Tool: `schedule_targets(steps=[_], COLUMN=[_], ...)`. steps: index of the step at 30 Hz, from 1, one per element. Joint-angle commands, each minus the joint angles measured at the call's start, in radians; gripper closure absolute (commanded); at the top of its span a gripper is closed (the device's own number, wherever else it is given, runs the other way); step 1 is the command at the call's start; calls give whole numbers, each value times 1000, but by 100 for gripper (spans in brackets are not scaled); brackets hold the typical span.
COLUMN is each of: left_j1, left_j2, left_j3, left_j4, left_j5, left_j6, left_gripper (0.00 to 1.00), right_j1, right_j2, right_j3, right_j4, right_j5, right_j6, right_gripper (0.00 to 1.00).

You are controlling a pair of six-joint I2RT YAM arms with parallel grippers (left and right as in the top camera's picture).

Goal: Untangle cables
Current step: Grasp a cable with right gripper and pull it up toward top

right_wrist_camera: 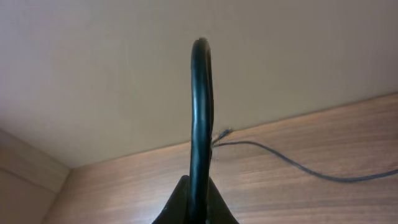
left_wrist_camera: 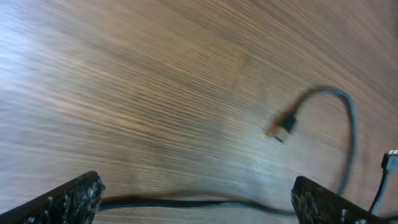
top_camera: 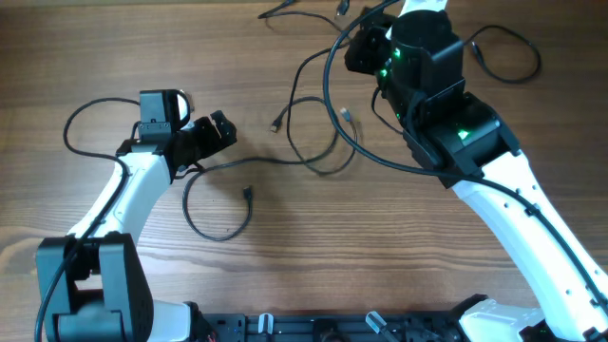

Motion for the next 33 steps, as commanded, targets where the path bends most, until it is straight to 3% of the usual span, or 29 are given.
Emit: schedule_targets(steps=[1, 3, 5, 10, 14, 18, 31, 33], left_j1=[-5, -19, -57, -191, -268, -291, -293, -293], left_j2=[-14, -14, -14, -14, -14, -14, 1, 1], left_j3=[-6, -6, -6, -6, -6, -6, -6, -6], left_j4=[24, 37, 53, 76, 159, 222, 224, 224], left_j5=[294, 412, 524, 457, 218, 14, 8, 6], left_j6=[138, 140, 266, 581, 568, 418, 413, 424], left_gripper=[0, 0, 0, 0, 0, 0, 0, 4], right_j1=[1, -2, -12, -58, -77, -77, -78, -80], right_j2=[-28, -28, -28, -28, -28, -28, -29, -29], right_j3=[7, 7, 7, 7, 7, 8, 8, 8], right_j4=[45, 80, 109, 126, 130, 143, 256, 277], right_j5=[34, 28, -8, -156, -267, -299, -368, -385], right_j6=[13, 45, 99, 197, 240, 249, 422, 462], right_gripper=[96, 96, 96, 96, 96, 96, 96, 96])
